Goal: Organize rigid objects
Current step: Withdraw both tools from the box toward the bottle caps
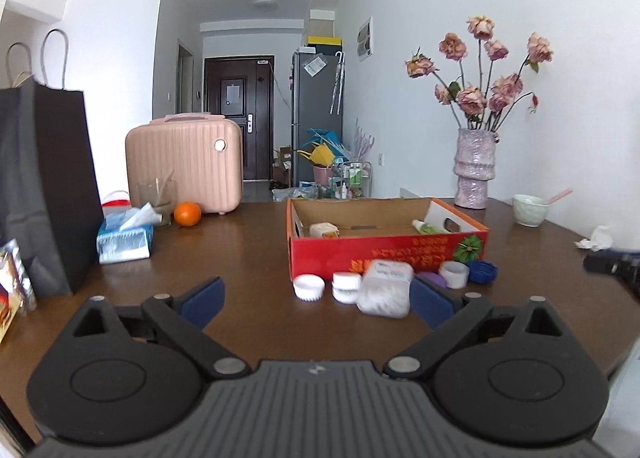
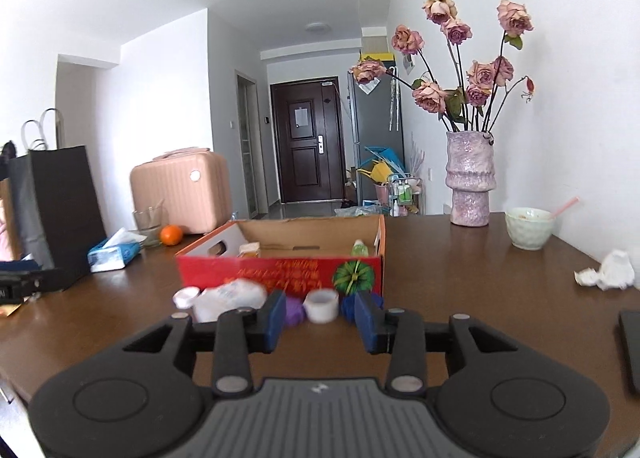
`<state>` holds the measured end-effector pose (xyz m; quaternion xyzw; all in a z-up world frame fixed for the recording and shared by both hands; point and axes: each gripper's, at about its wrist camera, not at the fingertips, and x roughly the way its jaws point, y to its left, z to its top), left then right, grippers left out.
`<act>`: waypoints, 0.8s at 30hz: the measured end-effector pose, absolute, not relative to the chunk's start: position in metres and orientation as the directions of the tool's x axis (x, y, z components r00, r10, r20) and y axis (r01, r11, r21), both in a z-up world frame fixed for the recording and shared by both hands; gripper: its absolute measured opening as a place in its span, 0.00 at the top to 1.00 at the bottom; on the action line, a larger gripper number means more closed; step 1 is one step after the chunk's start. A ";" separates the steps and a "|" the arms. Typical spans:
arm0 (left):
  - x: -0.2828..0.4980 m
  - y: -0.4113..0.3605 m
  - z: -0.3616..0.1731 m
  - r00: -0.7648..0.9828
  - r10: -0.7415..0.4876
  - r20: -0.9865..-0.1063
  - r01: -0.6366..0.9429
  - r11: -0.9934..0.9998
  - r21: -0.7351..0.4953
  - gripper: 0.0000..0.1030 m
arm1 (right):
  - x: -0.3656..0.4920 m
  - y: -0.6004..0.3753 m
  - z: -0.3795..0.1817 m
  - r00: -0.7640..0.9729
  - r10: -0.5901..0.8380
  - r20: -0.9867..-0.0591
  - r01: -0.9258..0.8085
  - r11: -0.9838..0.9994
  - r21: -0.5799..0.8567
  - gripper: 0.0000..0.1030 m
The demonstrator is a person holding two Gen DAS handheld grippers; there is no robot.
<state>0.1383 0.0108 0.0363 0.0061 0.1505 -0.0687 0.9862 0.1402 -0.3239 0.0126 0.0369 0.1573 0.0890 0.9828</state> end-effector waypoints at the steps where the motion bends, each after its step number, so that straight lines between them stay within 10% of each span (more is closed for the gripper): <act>1: 0.129 0.011 0.036 0.945 -0.140 -0.296 0.143 0.990 -0.013 0.00 | 0.131 -0.324 0.009 0.929 0.197 -0.314 -0.172 0.979 0.106 0.61; 24: 0.050 -0.015 0.000 0.943 -0.142 -0.302 0.176 0.980 0.091 0.00 | 0.052 -0.307 -0.030 0.915 0.208 -0.347 -0.195 0.978 0.072 0.49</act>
